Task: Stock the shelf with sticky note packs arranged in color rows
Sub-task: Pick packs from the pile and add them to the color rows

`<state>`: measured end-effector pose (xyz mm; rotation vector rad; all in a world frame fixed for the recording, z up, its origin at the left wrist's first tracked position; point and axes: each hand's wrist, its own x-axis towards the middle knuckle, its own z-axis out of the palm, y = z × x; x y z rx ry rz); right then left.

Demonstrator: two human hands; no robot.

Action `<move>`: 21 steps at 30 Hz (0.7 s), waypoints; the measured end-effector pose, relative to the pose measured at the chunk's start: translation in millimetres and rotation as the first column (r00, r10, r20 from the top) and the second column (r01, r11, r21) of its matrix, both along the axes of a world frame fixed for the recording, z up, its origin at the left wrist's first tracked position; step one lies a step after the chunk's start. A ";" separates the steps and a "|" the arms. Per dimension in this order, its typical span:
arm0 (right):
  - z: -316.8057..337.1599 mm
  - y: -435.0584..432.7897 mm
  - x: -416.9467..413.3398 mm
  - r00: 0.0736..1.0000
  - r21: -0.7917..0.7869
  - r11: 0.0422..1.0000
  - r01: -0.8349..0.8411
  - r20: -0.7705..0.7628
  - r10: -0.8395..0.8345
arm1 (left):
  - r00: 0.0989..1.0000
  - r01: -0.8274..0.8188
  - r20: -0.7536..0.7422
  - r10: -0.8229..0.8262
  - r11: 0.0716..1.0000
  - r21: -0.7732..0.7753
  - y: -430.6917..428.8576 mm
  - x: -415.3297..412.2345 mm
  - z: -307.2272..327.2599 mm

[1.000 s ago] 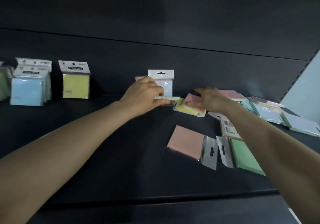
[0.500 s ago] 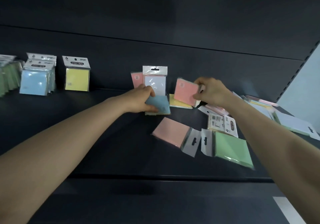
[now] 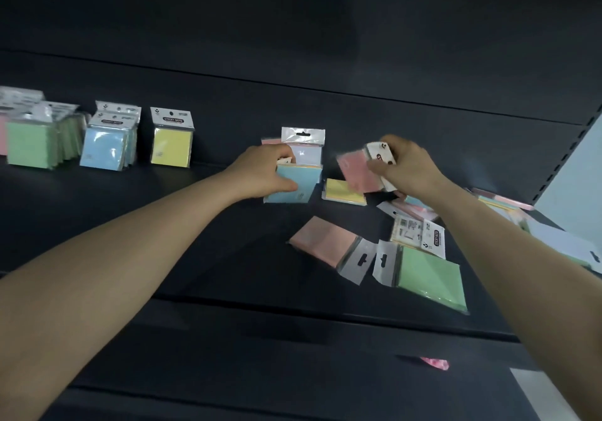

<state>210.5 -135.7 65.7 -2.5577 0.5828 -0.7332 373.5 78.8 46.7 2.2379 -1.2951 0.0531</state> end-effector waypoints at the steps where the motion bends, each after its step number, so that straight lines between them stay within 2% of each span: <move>1: 1.2 1.7 0.5 1.000 0.007 1.000 -0.010 0.026 0.010 | 1.000 0.013 -0.014 -0.013 1.000 -0.002 3.7 -2.9 1.6; 5: 0.3 6.8 3.7 1.000 -0.056 0.998 -0.006 0.025 0.008 | 1.000 0.013 0.005 -0.013 0.997 0.074 17.6 -13.3 2.3; 10: -7.2 22.2 8.4 0.995 -0.220 0.973 -0.071 -0.090 0.053 | 0.997 -0.037 -0.065 0.048 0.986 0.165 36.6 -22.5 4.1; 14: -0.8 36.0 8.9 0.976 -0.036 0.988 -0.147 -0.170 0.139 | 0.995 -0.100 0.012 0.099 0.994 0.052 55.6 -26.5 3.9; 16: 2.9 39.7 9.5 0.968 -0.043 0.990 -0.138 -0.215 0.125 | 0.989 -0.138 0.049 0.139 0.990 -0.020 64.7 -26.5 4.5; 18: 5.4 42.9 11.8 0.984 -0.060 0.994 -0.094 -0.160 0.083 | 0.981 -0.175 0.069 0.179 0.983 -0.061 74.6 -25.9 6.9; 21: 9.6 54.7 18.2 0.995 -0.005 0.998 -0.067 -0.069 0.067 | 0.959 -0.208 0.175 0.223 0.973 -0.100 91.2 -23.6 10.3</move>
